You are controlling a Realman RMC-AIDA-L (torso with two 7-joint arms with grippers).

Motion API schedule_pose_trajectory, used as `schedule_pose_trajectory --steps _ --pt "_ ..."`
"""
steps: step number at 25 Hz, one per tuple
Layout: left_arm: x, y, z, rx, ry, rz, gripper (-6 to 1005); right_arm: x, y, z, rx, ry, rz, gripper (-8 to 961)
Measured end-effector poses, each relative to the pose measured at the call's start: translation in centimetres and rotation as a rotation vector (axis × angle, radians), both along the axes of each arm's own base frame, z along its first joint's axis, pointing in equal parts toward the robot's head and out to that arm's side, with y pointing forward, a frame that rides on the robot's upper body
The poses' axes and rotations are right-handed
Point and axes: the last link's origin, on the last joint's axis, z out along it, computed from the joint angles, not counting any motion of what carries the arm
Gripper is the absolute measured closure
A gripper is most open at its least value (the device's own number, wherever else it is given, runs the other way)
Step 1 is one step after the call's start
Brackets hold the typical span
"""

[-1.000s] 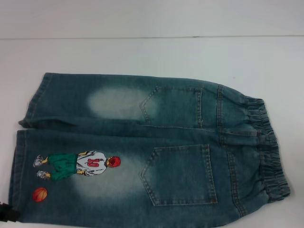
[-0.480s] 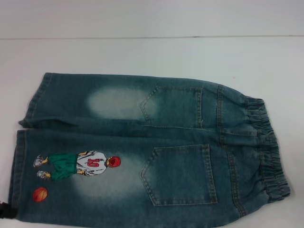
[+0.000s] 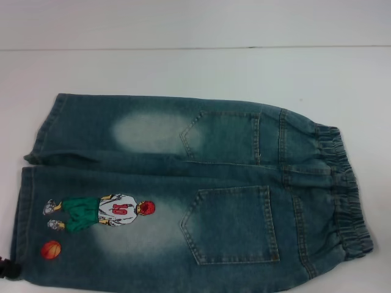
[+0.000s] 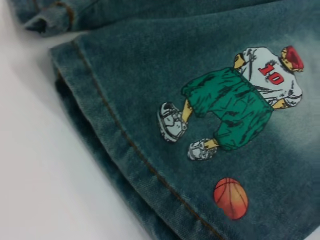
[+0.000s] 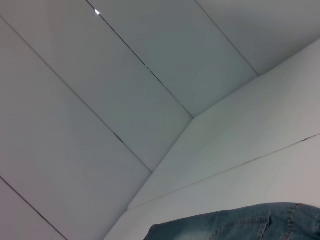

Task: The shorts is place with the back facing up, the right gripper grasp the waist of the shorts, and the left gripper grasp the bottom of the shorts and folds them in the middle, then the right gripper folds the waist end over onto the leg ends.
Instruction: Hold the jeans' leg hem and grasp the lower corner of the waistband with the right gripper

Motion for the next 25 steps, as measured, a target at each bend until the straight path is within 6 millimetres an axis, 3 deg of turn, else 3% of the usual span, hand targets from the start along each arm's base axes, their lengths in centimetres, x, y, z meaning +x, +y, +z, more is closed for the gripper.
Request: schedule_pose_trajectory --steps 9,25 --pt "0.5 0.2 -0.1 0.002 -0.050 -0.008 950 0.5 -0.2 -0.1 -0.003 -0.013 -0.031 103" --pt "1.1 1.0 0.0 0.011 -0.061 -0.028 950 2.7 -2.7 -1.4 -0.126 -0.068 -0.160 103"
